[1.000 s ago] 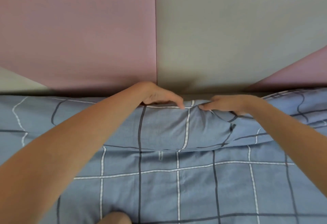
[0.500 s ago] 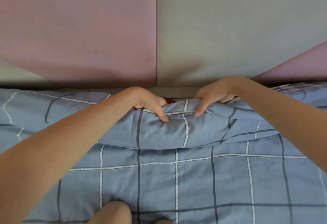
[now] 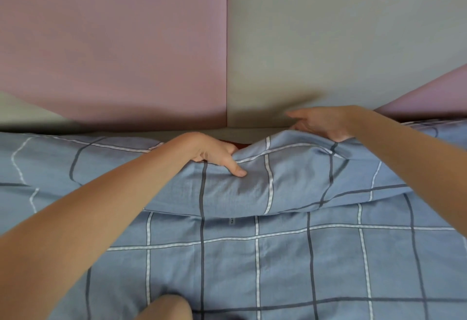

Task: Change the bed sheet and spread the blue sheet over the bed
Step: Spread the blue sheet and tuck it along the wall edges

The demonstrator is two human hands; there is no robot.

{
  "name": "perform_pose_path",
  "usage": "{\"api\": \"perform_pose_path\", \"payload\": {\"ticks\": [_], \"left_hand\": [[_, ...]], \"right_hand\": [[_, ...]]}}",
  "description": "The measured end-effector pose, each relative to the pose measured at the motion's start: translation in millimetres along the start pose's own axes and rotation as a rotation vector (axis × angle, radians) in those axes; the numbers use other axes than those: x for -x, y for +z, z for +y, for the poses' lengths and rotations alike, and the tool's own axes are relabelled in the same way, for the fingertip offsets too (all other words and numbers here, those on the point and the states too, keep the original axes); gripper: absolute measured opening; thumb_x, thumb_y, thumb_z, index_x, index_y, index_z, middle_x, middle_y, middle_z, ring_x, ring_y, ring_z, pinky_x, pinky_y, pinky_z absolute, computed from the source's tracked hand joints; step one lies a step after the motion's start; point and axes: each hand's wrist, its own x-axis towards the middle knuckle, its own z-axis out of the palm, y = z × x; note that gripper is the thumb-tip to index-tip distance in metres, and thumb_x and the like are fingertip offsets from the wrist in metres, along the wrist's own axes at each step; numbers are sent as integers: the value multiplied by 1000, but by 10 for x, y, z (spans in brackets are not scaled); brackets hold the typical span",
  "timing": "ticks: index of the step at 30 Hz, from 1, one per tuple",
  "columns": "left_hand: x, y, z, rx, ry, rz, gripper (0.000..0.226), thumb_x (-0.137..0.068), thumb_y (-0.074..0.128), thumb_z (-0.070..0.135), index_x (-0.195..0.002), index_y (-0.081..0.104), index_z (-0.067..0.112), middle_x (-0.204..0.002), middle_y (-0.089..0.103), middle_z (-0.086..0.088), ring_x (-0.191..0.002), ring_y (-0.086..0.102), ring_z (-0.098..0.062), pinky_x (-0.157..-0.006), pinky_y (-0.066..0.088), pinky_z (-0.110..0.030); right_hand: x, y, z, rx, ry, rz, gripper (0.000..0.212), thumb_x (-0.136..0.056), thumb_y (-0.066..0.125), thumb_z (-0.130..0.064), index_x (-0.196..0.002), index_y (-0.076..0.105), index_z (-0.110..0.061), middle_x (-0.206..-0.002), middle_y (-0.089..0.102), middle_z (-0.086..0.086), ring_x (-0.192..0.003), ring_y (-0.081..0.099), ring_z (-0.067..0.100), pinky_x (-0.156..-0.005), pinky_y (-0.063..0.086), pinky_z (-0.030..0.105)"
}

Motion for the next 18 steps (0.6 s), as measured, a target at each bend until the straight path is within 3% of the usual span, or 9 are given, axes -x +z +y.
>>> {"api": "perform_pose_path", "payload": {"ticks": [2,5,8,10,11,12,14,16,18], "left_hand": [[-7,26,-13,-9,26,22,40,-91,62,25,-128,50,14,-116,61,2,-108,58,-15,-92,48,-27],[-8,50,2,-49,44,27,31,-92,61,23,-122,53,18,-117,61,2,-109,58,-15,-95,47,-28],[19,59,30,-62,56,11,39,-93,60,22,-131,49,23,-124,58,5,-116,55,-14,-101,43,-30],[21,51,50,-38,50,-17,43,-92,61,23,-132,46,30,-127,56,7,-118,53,-13,-104,42,-32],[36,51,59,-14,36,-26,44,-91,62,25,-132,46,31,-128,56,7,-118,54,-13,-105,41,-33],[48,41,68,17,14,-25,43,-90,63,29,-130,48,29,-127,57,6,-116,55,-14,-104,42,-34],[64,25,76,97,-36,-21,41,-86,63,38,-123,56,23,-119,64,1,-108,62,-18,-99,47,-35],[57,-1,96,143,-54,24,27,-88,59,41,-109,63,24,-106,68,-1,-96,66,-17,-89,51,-31],[44,-6,95,204,-56,91,17,-89,57,39,-94,65,25,-92,69,1,-83,66,-13,-79,50,-26]], "right_hand": [[30,-8,16,59,66,-6,57,-98,35,-51,-109,65,-4,-101,71,14,-86,66,28,-87,50,37],[120,2,-7,409,136,-52,30,-99,47,-28,-92,68,-8,-84,74,8,-72,70,20,-70,56,31],[209,12,-113,597,144,-248,36,-99,44,-38,-92,71,-15,-82,69,5,-62,63,18,-56,50,24],[204,8,-121,590,73,-235,33,-99,45,-32,-98,68,-8,-72,61,6,-52,52,16,-44,43,21],[175,12,-114,515,27,-181,30,-98,46,-28,-101,66,-5,-73,62,8,-57,56,19,-49,48,24],[133,-1,-100,407,-22,-97,29,-97,48,-26,-104,64,-3,-82,66,12,-71,63,23,-64,55,29],[51,-5,-89,272,-159,104,28,-94,53,-29,-104,66,-6,-99,70,12,-93,66,26,-88,53,39],[-26,39,-139,346,-306,262,28,-95,51,-31,-104,67,-10,-104,67,4,-98,62,21,-90,50,35],[-113,112,-142,537,-325,301,28,-99,45,-32,-111,64,-14,-113,60,0,-104,55,18,-92,41,28]]}}
